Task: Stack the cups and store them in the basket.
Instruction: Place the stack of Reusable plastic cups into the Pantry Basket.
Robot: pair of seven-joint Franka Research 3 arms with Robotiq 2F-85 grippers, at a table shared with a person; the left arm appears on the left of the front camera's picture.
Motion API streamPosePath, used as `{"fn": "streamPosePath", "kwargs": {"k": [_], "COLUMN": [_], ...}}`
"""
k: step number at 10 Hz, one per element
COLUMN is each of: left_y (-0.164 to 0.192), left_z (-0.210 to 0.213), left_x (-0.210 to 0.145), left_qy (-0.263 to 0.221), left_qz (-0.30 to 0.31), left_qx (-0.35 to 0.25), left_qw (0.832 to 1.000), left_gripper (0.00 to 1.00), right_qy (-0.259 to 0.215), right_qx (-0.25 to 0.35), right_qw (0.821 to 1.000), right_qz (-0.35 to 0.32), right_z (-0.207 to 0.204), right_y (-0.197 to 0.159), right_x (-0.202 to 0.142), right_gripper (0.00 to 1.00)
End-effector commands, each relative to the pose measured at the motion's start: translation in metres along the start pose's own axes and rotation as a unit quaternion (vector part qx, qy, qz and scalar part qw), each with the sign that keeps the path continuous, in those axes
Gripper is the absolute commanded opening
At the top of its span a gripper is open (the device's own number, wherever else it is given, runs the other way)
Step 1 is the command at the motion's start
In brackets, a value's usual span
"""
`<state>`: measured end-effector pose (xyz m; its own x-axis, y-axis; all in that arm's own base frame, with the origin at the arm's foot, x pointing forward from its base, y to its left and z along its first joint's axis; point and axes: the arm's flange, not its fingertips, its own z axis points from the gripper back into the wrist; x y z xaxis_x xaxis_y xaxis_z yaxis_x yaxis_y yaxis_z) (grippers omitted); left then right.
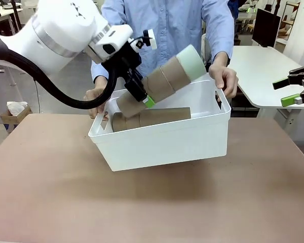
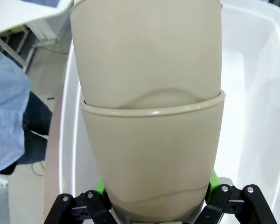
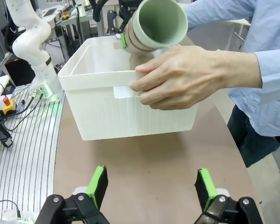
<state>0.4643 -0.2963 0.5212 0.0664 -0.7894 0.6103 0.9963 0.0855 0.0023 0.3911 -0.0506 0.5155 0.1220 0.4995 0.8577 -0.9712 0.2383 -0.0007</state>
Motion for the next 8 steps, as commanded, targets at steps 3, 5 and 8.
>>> {"fn": "streamPosePath", "kwargs": {"k": [3,5,8], "left_y": [0.011,0.015,0.020], "left_z": [-0.028,-0.046,-0.067], "left_x": [-0.001,-0.005,-0.009], "left_qy": [0.061,0.077,0.093], "left_qz": [-0.005,-0.008,-0.004], "left_qx": [0.000,-0.003,0.015], "left_qw": [0.998,0.997,0.996], "left_gripper": [0.85,0.85,0.85], "right_qy": [-0.006,-0.006,-0.006], "right_qx": [-0.008,-0.008,-0.008], "right_qw": [1.000,1.000,1.000], "right_qz": [-0.006,-0.006,-0.006], "right_z": [0.000,0.000,0.000], "right_y": [-0.001,-0.001,-0.001], "right_x": [0.003,0.003,0.003], "right_gripper": [1.00,1.00,1.00]}}
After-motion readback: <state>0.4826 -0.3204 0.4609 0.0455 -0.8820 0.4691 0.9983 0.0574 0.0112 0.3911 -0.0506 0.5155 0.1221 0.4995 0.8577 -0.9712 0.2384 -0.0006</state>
